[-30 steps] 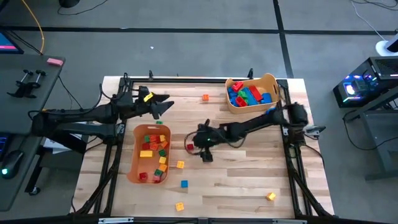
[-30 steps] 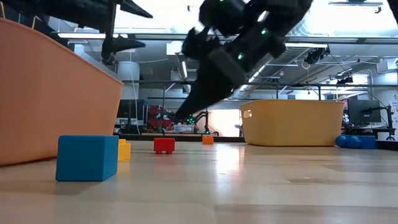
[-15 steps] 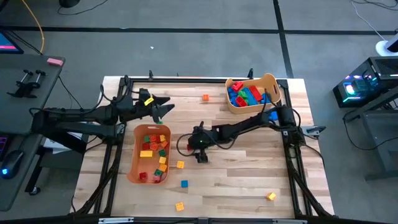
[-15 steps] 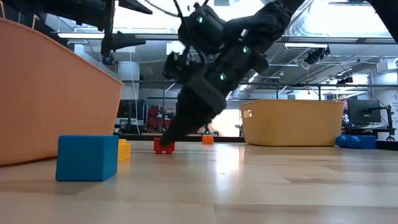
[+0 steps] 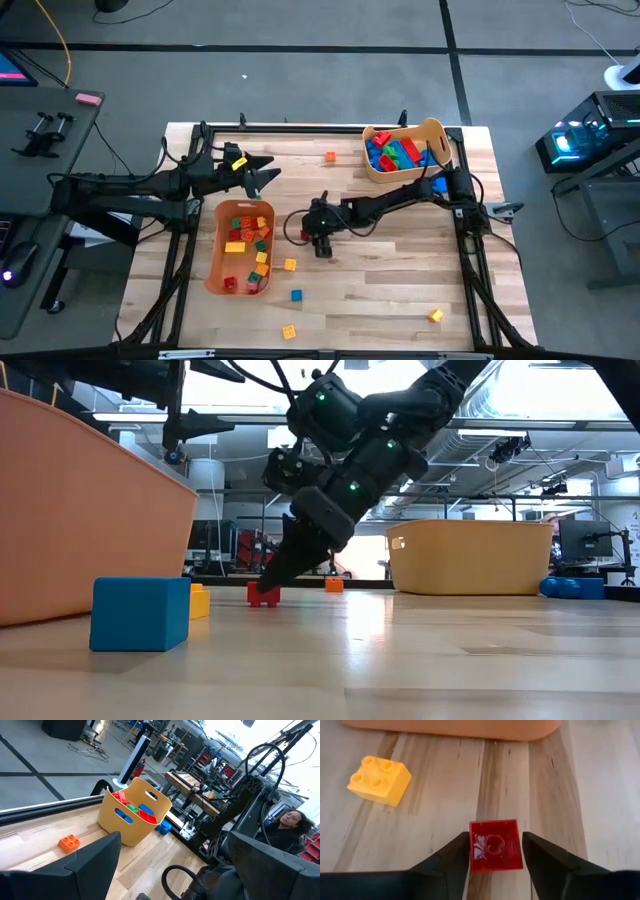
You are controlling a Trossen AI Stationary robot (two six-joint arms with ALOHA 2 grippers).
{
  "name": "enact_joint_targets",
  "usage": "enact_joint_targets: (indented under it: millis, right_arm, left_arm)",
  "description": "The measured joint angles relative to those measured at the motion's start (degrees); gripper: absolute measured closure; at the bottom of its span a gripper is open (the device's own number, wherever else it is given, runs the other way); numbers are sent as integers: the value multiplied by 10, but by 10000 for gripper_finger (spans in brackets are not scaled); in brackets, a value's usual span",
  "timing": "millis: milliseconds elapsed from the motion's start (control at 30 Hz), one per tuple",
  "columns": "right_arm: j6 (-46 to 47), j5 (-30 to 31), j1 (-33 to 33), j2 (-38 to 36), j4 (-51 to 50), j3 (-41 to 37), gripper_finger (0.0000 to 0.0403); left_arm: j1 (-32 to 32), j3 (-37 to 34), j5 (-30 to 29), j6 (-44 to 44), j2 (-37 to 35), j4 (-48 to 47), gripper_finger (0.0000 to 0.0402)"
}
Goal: Sort blocks by size
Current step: Put the red game piece into the orange bin
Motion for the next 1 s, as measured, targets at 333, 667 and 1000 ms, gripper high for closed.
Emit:
enact_joint_targets:
  millis: [333,667,1000]
  right_arm:
    - [29,-23,0,11,-9,0,251]
    - [-1,23,-7,-75,-14,42,265]
    - [-44,-10,-1,-26,9,196,265]
  left_arm:
    - [0,0,0,0,0,0,51]
    - [0,0,0,4,0,0,51]
    - [3,0,-6,7,0,1,51]
